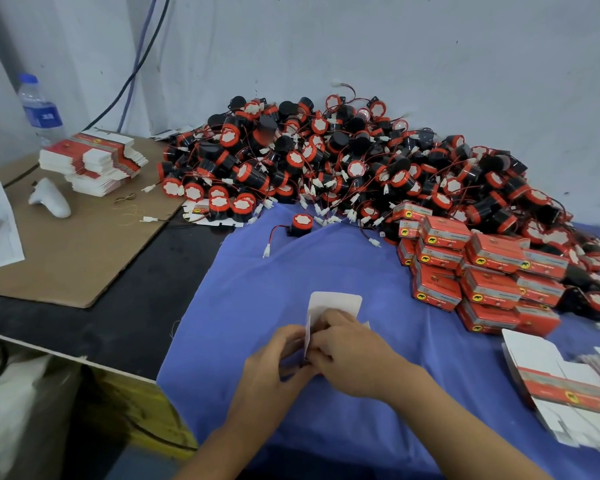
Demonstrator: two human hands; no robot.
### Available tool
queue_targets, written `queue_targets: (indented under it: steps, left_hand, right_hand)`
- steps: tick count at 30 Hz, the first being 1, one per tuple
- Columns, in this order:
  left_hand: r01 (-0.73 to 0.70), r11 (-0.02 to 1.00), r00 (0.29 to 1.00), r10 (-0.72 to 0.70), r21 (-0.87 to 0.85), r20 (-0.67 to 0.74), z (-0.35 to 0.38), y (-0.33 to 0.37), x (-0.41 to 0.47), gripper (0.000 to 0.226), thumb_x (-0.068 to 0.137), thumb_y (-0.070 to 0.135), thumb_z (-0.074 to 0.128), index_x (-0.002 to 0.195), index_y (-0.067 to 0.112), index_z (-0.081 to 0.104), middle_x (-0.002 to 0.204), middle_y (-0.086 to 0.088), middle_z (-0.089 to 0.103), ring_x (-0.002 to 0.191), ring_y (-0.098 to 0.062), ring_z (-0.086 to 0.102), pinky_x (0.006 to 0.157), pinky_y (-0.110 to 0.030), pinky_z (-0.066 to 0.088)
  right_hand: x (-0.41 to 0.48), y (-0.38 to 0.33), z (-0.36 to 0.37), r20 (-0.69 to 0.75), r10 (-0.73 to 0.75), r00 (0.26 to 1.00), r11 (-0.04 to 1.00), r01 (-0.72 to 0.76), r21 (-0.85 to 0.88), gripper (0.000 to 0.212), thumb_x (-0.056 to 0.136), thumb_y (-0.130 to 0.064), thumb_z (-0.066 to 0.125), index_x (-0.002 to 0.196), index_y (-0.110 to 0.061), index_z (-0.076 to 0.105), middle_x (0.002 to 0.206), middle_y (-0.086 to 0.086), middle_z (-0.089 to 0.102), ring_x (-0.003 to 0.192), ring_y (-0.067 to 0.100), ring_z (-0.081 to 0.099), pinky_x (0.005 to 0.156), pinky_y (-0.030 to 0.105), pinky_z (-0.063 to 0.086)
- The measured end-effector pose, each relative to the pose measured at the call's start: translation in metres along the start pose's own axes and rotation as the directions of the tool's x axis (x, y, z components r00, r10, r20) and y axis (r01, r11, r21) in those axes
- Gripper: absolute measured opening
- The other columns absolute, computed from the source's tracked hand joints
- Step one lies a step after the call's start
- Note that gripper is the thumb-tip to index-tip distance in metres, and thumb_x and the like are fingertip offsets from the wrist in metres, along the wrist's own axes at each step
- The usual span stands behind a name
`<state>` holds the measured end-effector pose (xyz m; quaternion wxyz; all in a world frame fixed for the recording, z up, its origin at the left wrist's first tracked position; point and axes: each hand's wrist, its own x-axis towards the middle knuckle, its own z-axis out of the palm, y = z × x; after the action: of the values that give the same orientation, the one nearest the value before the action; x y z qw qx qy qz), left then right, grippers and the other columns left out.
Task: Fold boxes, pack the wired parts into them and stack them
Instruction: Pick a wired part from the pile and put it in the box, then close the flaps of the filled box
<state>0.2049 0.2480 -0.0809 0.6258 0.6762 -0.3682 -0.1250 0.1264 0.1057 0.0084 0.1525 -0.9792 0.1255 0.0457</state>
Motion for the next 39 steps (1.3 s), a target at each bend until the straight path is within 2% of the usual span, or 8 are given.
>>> queue_targets:
  steps: [3,6,9,11,13,15,27,39]
  left_hand:
    - [-0.057,0.993,0.998,0.058,0.099,-0.002,0.003,-0.002,0.000,0.052,0.087,0.021,0.078,0.119,0.056,0.056,0.121,0.031,0.062,0.110,0.007,0.062,0.077,-0.013,0.056]
    - [-0.071,0.984,0.997,0.069,0.165,0.016,0.005,-0.001,0.001,0.040,0.092,0.027,0.070,0.122,0.051,0.056,0.123,0.025,0.058,0.108,-0.002,0.064,0.079,-0.024,0.059]
    - [-0.114,0.935,0.993,0.101,0.335,0.056,0.008,-0.004,-0.001,0.031,0.094,0.045,0.054,0.125,0.045,0.050,0.129,0.027,0.044,0.111,-0.001,0.059,0.082,-0.027,0.057]
    - [-0.132,0.889,0.991,0.123,0.439,0.050,0.011,-0.005,-0.003,0.034,0.093,0.052,0.047,0.126,0.045,0.047,0.133,0.029,0.036,0.117,0.002,0.052,0.086,-0.026,0.057]
    - [-0.112,0.874,0.993,0.118,0.472,0.016,0.013,-0.004,-0.003,0.037,0.090,0.057,0.043,0.125,0.045,0.046,0.134,0.030,0.033,0.118,0.005,0.050,0.085,-0.025,0.058]
    - [-0.110,0.873,0.992,0.124,0.475,0.000,0.014,-0.003,-0.003,0.038,0.088,0.058,0.043,0.123,0.044,0.048,0.133,0.031,0.034,0.117,0.006,0.050,0.083,-0.025,0.059]
    - [0.018,0.989,0.999,-0.012,0.145,-0.045,0.010,-0.001,0.007,0.030,0.093,0.052,0.063,0.119,0.043,0.053,0.117,0.023,0.062,0.101,0.001,0.066,0.075,-0.025,0.059]
    - [-0.071,0.961,0.996,0.055,0.268,0.067,0.003,-0.002,0.001,0.039,0.087,0.044,0.056,0.125,0.040,0.054,0.155,0.034,0.021,0.130,0.001,0.044,0.080,-0.013,0.051]
  right_hand:
    - [-0.007,0.007,-0.001,0.053,-0.076,0.996,0.997,0.076,-0.005,0.027,0.099,-0.026,0.045,0.095,-0.023,0.071,0.121,-0.008,0.045,0.114,0.014,0.043,0.094,0.040,0.046]
    - [-0.017,0.009,0.006,-0.226,-0.145,0.963,0.978,0.175,0.116,0.022,0.093,-0.008,0.055,0.094,-0.022,0.073,0.128,-0.016,0.041,0.110,0.005,0.049,0.088,0.032,0.050]
    - [-0.031,0.013,0.024,-0.680,0.028,0.733,0.951,0.190,0.245,0.017,0.088,-0.008,0.068,0.088,-0.024,0.066,0.127,-0.018,0.046,0.111,-0.002,0.052,0.086,0.012,0.045]
    - [-0.038,0.021,0.039,-0.762,0.339,0.552,0.849,0.169,0.500,0.017,0.089,-0.016,0.067,0.093,-0.032,0.063,0.116,-0.013,0.055,0.109,0.006,0.058,0.091,0.014,0.045]
    - [-0.037,0.028,0.048,-0.503,0.610,0.612,0.514,0.177,0.839,0.026,0.094,-0.012,0.064,0.104,-0.036,0.062,0.111,-0.009,0.062,0.099,0.013,0.065,0.091,0.030,0.054]
    - [-0.034,0.034,0.055,-0.332,0.603,0.726,0.358,0.126,0.925,0.033,0.094,-0.010,0.067,0.116,-0.033,0.059,0.115,-0.002,0.066,0.095,0.013,0.069,0.084,0.031,0.058]
    - [-0.038,0.038,0.069,-0.434,0.403,0.806,0.547,0.168,0.820,0.032,0.094,-0.007,0.057,0.109,-0.034,0.065,0.117,-0.014,0.065,0.103,0.013,0.067,0.078,0.024,0.056]
    - [-0.042,0.040,0.078,-0.442,0.228,0.868,0.670,0.189,0.718,0.043,0.094,-0.027,0.070,0.132,-0.041,0.055,0.146,-0.026,0.049,0.131,-0.001,0.051,0.105,0.026,0.048]
